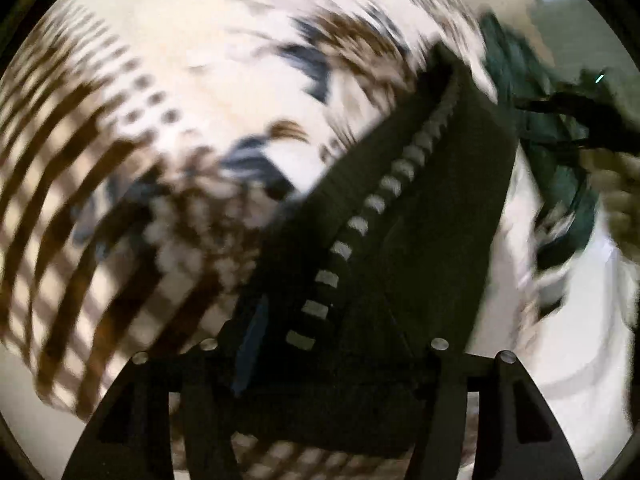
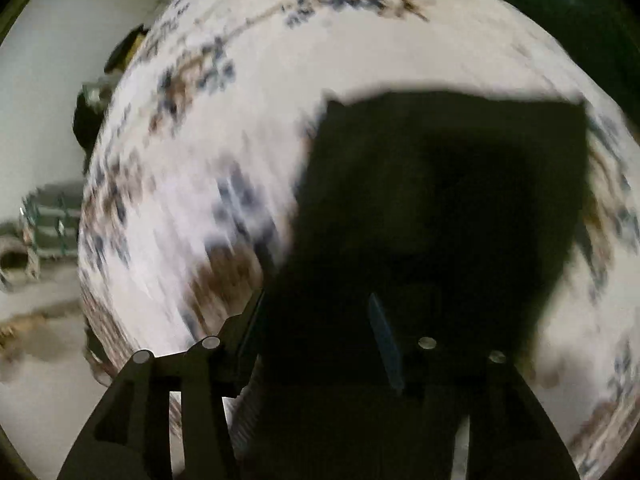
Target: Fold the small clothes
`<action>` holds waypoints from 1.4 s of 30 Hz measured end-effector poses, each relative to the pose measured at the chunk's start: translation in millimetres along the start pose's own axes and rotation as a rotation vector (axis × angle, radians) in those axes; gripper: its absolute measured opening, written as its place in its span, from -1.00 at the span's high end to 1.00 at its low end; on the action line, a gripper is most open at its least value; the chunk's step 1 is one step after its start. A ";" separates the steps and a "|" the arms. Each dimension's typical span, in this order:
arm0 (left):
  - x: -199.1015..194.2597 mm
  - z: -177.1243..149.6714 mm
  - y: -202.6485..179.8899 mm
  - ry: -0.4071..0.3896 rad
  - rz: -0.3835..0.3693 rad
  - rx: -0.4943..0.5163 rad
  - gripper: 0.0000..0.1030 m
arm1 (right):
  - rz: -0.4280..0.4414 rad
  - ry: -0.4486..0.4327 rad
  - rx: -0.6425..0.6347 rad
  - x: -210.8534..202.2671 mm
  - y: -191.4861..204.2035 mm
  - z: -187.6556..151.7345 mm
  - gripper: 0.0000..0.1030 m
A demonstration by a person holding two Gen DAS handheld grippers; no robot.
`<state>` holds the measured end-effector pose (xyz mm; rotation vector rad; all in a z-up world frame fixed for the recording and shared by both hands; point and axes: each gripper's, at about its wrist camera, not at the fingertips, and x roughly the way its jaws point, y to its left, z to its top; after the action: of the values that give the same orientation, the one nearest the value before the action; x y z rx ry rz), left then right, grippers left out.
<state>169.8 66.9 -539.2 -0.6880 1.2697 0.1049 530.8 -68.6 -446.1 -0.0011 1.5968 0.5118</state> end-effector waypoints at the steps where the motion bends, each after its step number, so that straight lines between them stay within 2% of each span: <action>1: 5.8 -0.1 -6.2 0.000 0.050 0.045 0.16 | -0.009 0.016 0.011 -2.0 -10.0 -29.1 -0.05; 3: 9.7 -0.4 -4.7 -0.005 0.091 0.059 0.90 | -0.005 0.042 0.053 0.6 -30.3 -78.1 -0.05; 6: -1.1 -0.9 9.0 -0.015 0.106 0.003 0.90 | 0.019 0.068 0.151 13.1 -65.7 -150.7 -0.05; 8: -8.0 -0.5 11.2 0.005 0.114 0.004 0.85 | 0.030 0.086 0.221 24.4 -87.7 -190.2 -0.05; 11: -23.2 10.2 -0.8 0.043 0.136 0.025 0.78 | 0.075 0.096 0.312 34.5 -112.6 -226.5 -0.05; 13: -34.4 29.8 -16.7 0.039 0.134 0.057 0.54 | 0.077 0.061 0.322 30.1 -123.6 -237.7 -0.05; 15: -44.1 60.6 -37.1 -0.011 0.070 0.081 0.43 | 0.073 0.021 0.326 23.4 -132.3 -236.5 -0.05; 16: -41.7 78.9 -50.1 -0.029 0.043 0.092 0.28 | 0.078 0.005 0.336 19.7 -136.1 -231.4 -0.05; 18: -24.8 136.9 -79.2 -0.060 -0.042 0.117 0.01 | 0.083 -0.028 0.358 13.4 -143.0 -211.3 -0.05; 19: -13.0 163.9 -92.7 -0.073 -0.061 0.133 -0.05 | 0.079 -0.049 0.371 9.6 -147.9 -198.3 -0.05; 21: 18.7 222.1 -122.3 -0.082 -0.086 0.168 -0.05 | 0.067 -0.099 0.389 -0.2 -160.5 -170.4 -0.05; 22: 40.6 255.6 -136.2 -0.067 -0.109 0.189 -0.05 | 0.057 -0.117 0.394 -3.5 -165.0 -158.0 -0.05; 23: 54.7 273.7 -142.7 -0.058 -0.119 0.195 -0.05 | 0.053 -0.145 0.403 -6.0 -171.3 -140.4 -0.06; 25: 101.8 328.0 -164.2 -0.012 -0.110 0.241 -0.05 | 0.054 -0.179 0.426 -7.7 -180.2 -111.1 -0.07; 27: 141.1 361.2 -171.4 0.054 -0.119 0.237 0.08 | 0.088 -0.191 0.448 -7.3 -194.2 -85.1 -0.28; 28: 150.7 369.1 -170.2 0.066 -0.141 0.229 0.51 | 0.103 -0.184 0.456 -5.5 -200.2 -73.3 -0.34; 29: 155.7 371.5 -169.4 0.069 -0.146 0.238 0.77 | 0.113 -0.170 0.464 -0.7 -203.2 -61.9 -0.34; 31: 158.8 374.4 -174.7 0.046 -0.145 0.311 0.84 | 0.113 -0.172 0.480 5.8 -199.5 -54.5 -0.33; 33: 153.9 373.5 -174.3 0.031 -0.144 0.365 0.84 | 0.111 -0.173 0.494 11.2 -196.0 -57.0 -0.34; 35: 167.7 386.8 -169.2 0.076 -0.152 0.356 0.82 | 0.103 -0.179 0.520 20.5 -184.8 -66.9 -0.34; 36: 170.0 389.2 -161.9 0.106 -0.163 0.329 0.74 | 0.099 -0.179 0.536 23.6 -183.1 -74.5 -0.34; 38: 163.0 395.3 -164.7 0.114 -0.183 0.325 0.56 | 0.087 -0.166 0.567 30.3 -180.9 -91.8 -0.34; 39: 148.4 387.6 -165.1 0.109 -0.176 0.348 0.51 | 0.081 -0.163 0.576 33.2 -177.5 -95.4 -0.34; 41: 117.3 361.4 -163.8 0.101 -0.233 0.377 0.41 | 0.061 -0.156 0.581 32.6 -174.7 -111.7 -0.34; 42: 106.1 344.1 -162.1 0.111 -0.220 0.386 0.18 | 0.047 -0.155 0.589 30.8 -171.7 -124.4 -0.34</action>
<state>563.9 87.9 -523.5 -0.4984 1.2650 -0.3557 462.0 -253.4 -530.0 0.5082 1.5453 0.0593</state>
